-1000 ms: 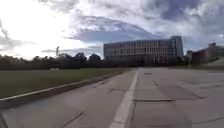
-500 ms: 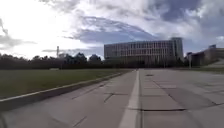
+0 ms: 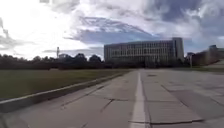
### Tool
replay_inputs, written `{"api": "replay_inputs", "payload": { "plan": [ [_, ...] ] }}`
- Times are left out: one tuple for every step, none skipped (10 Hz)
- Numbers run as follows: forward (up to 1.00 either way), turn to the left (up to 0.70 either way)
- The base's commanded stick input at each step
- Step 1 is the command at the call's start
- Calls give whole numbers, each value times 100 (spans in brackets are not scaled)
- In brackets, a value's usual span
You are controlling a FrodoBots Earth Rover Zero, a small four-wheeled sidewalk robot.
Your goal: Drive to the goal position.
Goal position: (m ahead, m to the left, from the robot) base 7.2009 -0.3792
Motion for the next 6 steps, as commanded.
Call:
{"api": "replay_inputs", "payload": {
  "plan": [
    [70,-1],
    [70,-6],
    [70,-10],
    [70,-15],
    [70,-20],
    [70,-22]
  ]
}}
